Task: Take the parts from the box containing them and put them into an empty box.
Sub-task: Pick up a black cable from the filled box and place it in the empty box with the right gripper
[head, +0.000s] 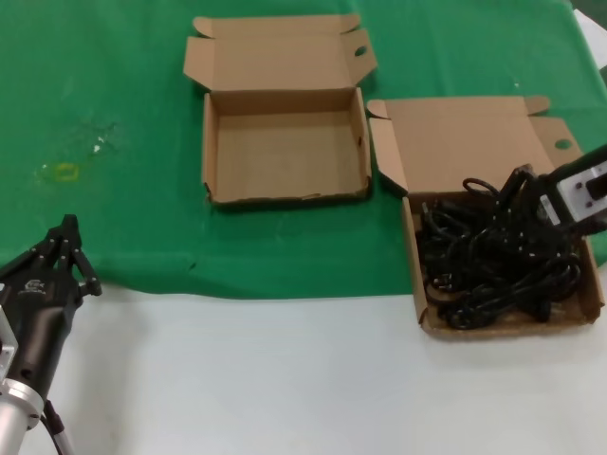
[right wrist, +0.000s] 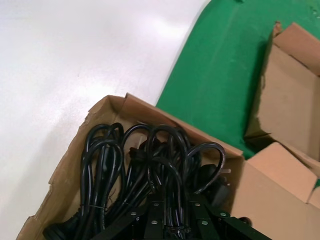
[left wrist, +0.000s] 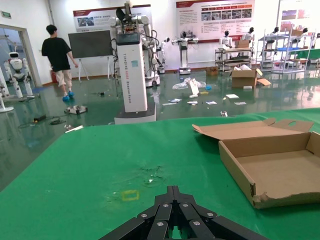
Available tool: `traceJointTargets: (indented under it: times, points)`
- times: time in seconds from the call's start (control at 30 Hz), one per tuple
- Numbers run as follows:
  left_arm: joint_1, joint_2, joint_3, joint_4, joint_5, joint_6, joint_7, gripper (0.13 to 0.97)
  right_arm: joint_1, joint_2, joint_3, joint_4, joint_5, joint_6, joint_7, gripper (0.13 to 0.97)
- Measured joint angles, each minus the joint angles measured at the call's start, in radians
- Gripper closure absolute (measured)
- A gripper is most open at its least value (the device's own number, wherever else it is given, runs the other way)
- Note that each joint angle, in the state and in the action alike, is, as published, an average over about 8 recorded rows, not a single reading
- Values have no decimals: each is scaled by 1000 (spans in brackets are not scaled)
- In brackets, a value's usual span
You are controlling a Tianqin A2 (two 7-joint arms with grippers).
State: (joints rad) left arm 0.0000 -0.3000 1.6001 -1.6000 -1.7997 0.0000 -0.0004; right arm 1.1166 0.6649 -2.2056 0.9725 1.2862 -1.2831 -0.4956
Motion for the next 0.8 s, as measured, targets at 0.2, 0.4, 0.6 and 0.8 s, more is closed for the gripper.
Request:
traceJointTargets:
  times: [0.2,0.4,0.6,0.8]
  points:
    - [0,0,0,0,0,0,0,953,15,21,9,53,1,-30,64,880]
    - [0,0,0,0,0,0,0,953,42,39,14,89,1,-74,131,898]
    - [0,0,0,0,0,0,0,953,86,37,19,90,3,-109,177,901]
    - [0,0,0,0,0,0,0,953,140,3,19,48,4,-120,199,902]
